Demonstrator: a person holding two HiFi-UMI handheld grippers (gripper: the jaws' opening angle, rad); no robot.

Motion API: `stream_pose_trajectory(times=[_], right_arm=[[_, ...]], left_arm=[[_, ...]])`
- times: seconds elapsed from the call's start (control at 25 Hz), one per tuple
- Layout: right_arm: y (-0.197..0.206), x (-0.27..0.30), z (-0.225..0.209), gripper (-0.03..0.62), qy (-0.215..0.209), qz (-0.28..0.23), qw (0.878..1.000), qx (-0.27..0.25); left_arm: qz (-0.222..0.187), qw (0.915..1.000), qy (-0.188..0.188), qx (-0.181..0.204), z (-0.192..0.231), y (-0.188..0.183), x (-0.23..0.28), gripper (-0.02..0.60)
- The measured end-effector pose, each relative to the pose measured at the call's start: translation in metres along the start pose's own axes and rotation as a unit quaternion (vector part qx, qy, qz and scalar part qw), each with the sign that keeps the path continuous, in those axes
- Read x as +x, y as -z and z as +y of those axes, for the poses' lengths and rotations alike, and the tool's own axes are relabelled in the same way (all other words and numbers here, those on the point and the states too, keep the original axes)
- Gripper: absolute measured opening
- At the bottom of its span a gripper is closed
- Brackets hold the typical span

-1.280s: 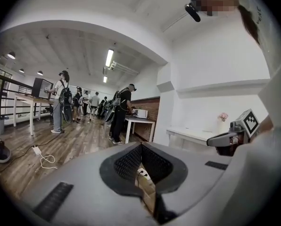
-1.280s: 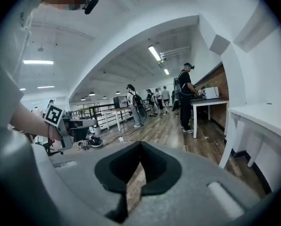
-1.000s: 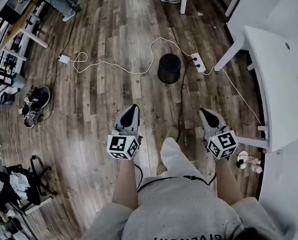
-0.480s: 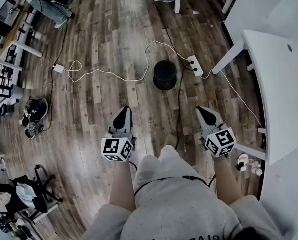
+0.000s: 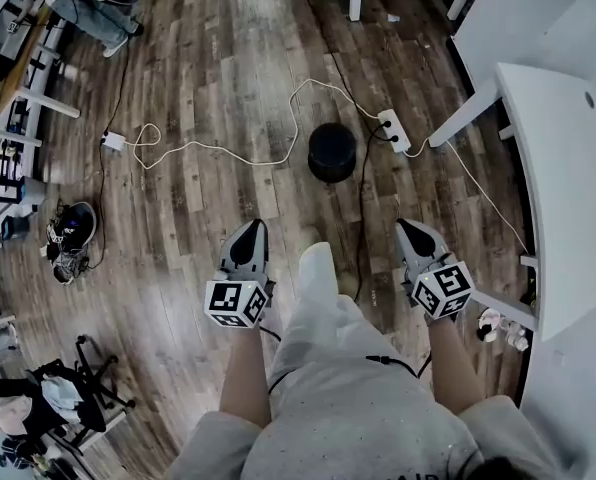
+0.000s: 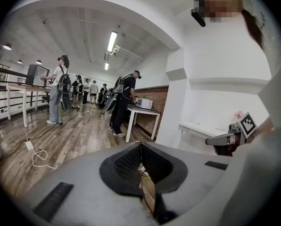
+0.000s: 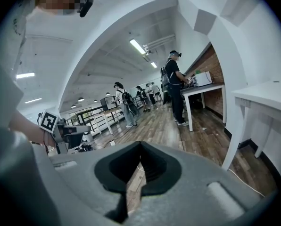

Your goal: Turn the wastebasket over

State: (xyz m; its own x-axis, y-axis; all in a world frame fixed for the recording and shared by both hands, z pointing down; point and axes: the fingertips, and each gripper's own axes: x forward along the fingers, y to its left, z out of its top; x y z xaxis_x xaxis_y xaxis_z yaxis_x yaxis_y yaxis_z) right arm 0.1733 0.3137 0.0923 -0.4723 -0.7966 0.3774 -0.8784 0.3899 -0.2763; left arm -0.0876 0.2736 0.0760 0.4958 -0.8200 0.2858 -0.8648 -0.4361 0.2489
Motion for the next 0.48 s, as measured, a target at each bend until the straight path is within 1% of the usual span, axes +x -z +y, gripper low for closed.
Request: stream_pose_trajectory(times=[0.16, 0.32, 0.48], right_arm=[[-0.006, 0.020, -0.016, 0.002, 0.013, 0.002, 1.000, 0.010], [-0.024, 0.048, -0.031, 0.002, 0.020, 0.003, 1.000, 0.014], [-0.037, 0.081, -0.041, 0.002, 0.026, 0.007, 0.999, 0.018]], left_arm=[[-0.001, 0.9999, 0.016, 0.000, 0.008, -0.009, 0.035, -0.001], [0.002, 0.9992, 0.041, 0.005, 0.017, -0.025, 0.071, -0.001], [0.007, 0.9988, 0.047, -0.002, 0.038, -0.036, 0.101, -0.002]])
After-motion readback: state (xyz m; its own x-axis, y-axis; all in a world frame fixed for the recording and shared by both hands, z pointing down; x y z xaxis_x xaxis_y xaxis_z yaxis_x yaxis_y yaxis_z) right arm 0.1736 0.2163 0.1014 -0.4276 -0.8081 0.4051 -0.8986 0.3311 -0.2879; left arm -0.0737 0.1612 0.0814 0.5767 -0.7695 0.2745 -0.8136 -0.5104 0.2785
